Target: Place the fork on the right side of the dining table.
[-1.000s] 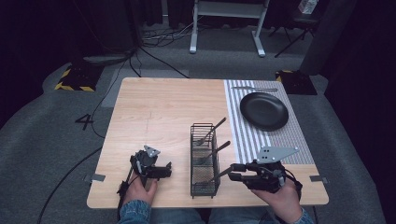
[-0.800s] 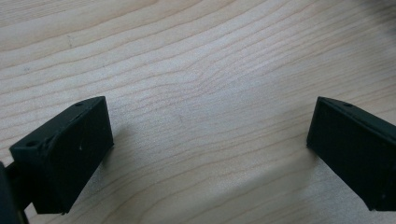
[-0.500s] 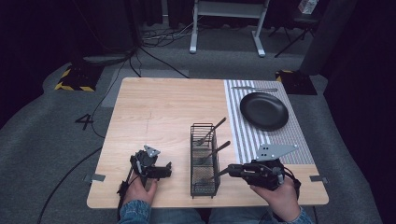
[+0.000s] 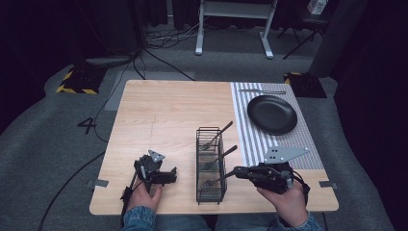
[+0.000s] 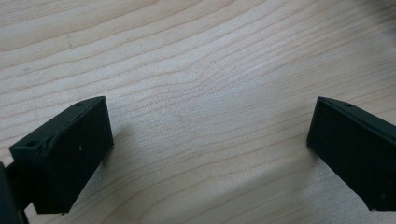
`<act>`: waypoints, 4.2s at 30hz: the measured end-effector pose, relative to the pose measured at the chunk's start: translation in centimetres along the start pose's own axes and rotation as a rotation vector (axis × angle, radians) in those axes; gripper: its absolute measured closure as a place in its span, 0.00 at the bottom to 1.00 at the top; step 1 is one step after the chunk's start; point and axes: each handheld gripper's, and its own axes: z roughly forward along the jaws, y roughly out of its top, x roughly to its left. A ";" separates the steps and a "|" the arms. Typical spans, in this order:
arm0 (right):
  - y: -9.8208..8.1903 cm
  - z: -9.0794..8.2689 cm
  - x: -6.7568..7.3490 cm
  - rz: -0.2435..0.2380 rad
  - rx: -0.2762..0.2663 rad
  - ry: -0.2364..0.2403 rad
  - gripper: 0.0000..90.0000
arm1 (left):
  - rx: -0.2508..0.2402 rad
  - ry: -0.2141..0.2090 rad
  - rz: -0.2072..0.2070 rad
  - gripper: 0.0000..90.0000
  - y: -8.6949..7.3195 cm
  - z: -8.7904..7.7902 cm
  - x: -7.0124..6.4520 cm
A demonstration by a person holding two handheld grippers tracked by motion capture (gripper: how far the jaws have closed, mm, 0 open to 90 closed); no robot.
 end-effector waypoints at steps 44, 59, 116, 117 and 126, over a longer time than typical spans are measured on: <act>4.2 -7.0 -1.0 0.004 -0.164 -0.045 0.97 | 0.001 -0.001 -0.001 0.00 0.0 0.0 0.0; 4.5 -10.8 -2.2 0.024 -0.239 -0.077 0.97 | 0.001 0.001 0.002 0.00 0.0 0.0 0.0; 0.8 -16.5 -16.9 0.324 -0.312 -0.315 0.97 | 0.000 0.001 0.001 0.00 0.0 0.0 0.0; 0.7 -16.4 -17.0 0.324 -0.309 -0.317 0.97 | 0.000 0.001 0.001 0.00 0.0 0.0 0.0; -0.2 -14.6 -18.7 0.362 -0.269 -0.330 0.97 | 0.000 0.001 0.001 0.00 0.0 0.0 0.0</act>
